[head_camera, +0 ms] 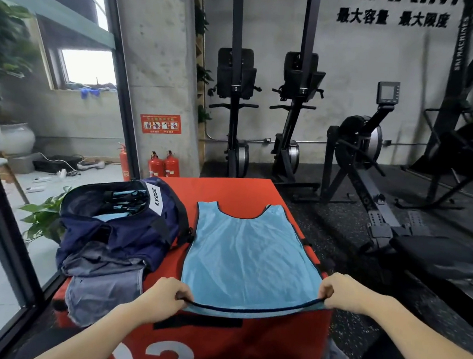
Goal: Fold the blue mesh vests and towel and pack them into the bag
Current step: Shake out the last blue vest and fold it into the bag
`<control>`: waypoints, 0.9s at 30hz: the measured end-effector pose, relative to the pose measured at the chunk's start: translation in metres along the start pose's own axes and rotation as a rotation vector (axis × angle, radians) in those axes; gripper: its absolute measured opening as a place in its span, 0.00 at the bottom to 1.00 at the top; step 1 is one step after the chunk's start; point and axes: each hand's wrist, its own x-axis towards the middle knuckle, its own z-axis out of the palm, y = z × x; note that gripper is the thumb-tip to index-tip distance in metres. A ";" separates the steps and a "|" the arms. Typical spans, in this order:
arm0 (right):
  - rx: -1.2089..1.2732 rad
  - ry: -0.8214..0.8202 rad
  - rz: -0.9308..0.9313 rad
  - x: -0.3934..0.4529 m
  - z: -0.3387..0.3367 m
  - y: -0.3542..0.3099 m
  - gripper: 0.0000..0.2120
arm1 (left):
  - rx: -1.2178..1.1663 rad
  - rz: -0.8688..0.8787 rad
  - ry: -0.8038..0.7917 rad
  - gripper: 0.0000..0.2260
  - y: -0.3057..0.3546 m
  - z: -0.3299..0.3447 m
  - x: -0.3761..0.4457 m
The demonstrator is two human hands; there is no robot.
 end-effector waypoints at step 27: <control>0.526 0.573 0.093 0.180 -0.034 0.009 0.09 | -0.476 -0.232 0.488 0.18 -0.021 -0.050 0.166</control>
